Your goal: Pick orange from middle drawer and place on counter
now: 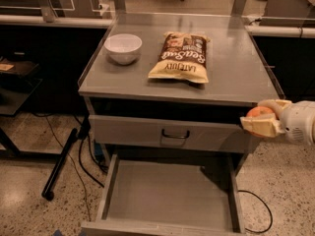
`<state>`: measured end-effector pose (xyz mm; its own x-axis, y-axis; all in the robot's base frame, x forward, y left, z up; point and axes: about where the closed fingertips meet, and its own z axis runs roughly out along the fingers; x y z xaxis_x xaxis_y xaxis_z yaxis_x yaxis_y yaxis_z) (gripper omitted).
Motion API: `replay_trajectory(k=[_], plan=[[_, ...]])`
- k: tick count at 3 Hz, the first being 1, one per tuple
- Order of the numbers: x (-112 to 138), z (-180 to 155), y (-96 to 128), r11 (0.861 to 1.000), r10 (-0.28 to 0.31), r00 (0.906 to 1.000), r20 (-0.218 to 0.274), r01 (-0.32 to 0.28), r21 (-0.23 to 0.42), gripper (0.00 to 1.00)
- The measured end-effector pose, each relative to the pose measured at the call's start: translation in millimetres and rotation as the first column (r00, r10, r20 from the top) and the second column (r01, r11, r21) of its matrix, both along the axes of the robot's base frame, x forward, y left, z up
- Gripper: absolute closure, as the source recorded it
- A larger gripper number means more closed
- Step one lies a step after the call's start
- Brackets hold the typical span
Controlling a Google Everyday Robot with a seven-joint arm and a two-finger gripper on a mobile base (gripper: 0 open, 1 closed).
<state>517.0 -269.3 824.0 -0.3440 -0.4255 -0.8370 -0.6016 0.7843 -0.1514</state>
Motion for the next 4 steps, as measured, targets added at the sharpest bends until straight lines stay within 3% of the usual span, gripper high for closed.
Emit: replay_trajectory(k=[1, 2, 3, 4], plan=[[30, 39, -5, 0.999, -0.032, 0.9975, 0.064, 0.030, 0.023, 1.00], [60, 90, -10, 0.998, -0.051, 0.9890, 0.139, 0.047, 0.032, 1.00], [83, 110, -6, 0.999, -0.037, 0.9855, 0.165, 0.031, 0.038, 1.00], [89, 112, -4, 0.999, -0.033, 0.9847, 0.171, 0.026, 0.048, 1.00]])
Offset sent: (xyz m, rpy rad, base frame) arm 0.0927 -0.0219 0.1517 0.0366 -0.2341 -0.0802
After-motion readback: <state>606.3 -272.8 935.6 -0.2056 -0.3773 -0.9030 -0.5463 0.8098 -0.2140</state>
